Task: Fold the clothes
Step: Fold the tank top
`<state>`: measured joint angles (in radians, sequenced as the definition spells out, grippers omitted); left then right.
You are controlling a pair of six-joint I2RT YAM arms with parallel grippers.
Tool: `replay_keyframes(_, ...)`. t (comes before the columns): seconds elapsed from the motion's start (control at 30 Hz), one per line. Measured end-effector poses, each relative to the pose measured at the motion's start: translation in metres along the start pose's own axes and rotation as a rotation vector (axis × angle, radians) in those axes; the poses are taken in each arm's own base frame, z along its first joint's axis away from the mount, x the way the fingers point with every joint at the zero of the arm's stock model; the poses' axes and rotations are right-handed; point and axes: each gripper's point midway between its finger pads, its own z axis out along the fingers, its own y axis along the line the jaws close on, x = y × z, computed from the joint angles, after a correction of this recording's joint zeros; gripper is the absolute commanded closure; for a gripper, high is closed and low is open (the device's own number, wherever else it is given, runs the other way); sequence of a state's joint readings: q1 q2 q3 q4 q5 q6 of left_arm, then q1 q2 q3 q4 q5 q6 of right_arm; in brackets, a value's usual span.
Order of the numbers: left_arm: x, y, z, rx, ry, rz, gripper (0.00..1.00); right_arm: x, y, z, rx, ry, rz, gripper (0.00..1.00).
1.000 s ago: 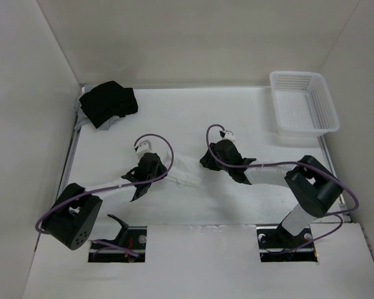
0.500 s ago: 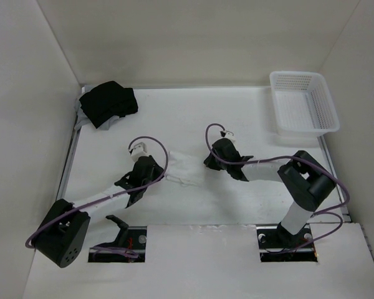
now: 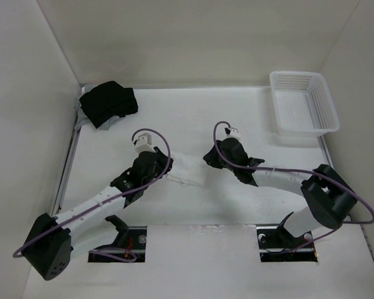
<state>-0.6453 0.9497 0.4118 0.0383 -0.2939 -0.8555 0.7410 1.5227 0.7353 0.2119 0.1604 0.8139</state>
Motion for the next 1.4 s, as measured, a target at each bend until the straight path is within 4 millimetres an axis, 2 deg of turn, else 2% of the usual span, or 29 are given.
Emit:
replay_keyframes(0.07, -0.007, -0.031, 0.004, 0.064, 0.0, 0.0, 0.86, -0.003, 0.007, -0.008, -0.026, -0.011, 0.003, 0.94)
replay_keyframes(0.13, -0.009, -0.054, 0.014, 0.118, 0.015, -0.005, 0.87, 0.003, 0.012, -0.011, -0.051, 0.005, 0.0, 0.96)
replay_keyframes(0.2, -0.004, -0.061, 0.027, 0.133, 0.035, -0.012, 0.87, 0.016, 0.015, -0.012, -0.071, 0.037, -0.002, 0.96)
replay_keyframes(0.4, 0.028, -0.03, 0.074, 0.07, 0.138, -0.035, 0.87, 0.064, 0.002, -0.001, -0.063, 0.154, 0.004, 0.97)
replay_keyframes(0.5, 0.032, -0.019, 0.088, 0.058, 0.147, -0.057, 0.87, 0.078, -0.009, 0.002, -0.044, 0.19, 0.019, 0.97)
replay_keyframes(0.63, 0.022, -0.013, 0.105, 0.071, 0.103, -0.081, 0.86, 0.083, -0.012, 0.002, -0.052, 0.188, 0.048, 0.96)
replay_keyframes(0.77, 0.027, 0.002, 0.122, 0.056, 0.096, -0.094, 0.83, 0.087, -0.011, 0.0, -0.065, 0.184, 0.064, 0.95)
replay_keyframes(0.87, 0.025, 0.003, 0.127, 0.076, 0.076, -0.109, 0.79, 0.088, -0.01, -0.001, -0.071, 0.176, 0.071, 0.93)
replay_keyframes(0.9, 0.023, 0.003, 0.127, 0.081, 0.07, -0.112, 0.76, 0.089, -0.01, -0.001, -0.073, 0.175, 0.073, 0.9)
replay_keyframes(1.03, 0.02, 0.005, 0.12, 0.096, 0.055, -0.132, 0.48, 0.086, -0.008, -0.005, -0.081, 0.172, 0.074, 0.69)
replay_keyframes(1.1, 0.014, 0.002, 0.107, 0.113, 0.038, -0.136, 0.28, 0.084, -0.004, -0.009, -0.089, 0.169, 0.067, 0.61)
replay_keyframes(1.17, 0.005, -0.005, 0.09, 0.141, 0.014, -0.131, 0.0, 0.079, 0.002, -0.017, -0.107, 0.162, 0.057, 0.56)
replay_keyframes(1.3, -0.034, -0.035, 0.045, 0.221, -0.09, -0.109, 0.0, 0.052, 0.029, -0.045, -0.193, 0.097, 0.033, 0.47)
replay_keyframes(1.4, -0.067, -0.049, 0.006, 0.26, -0.2, -0.083, 0.0, 0.016, 0.054, -0.076, -0.288, -0.012, 0.021, 0.41)
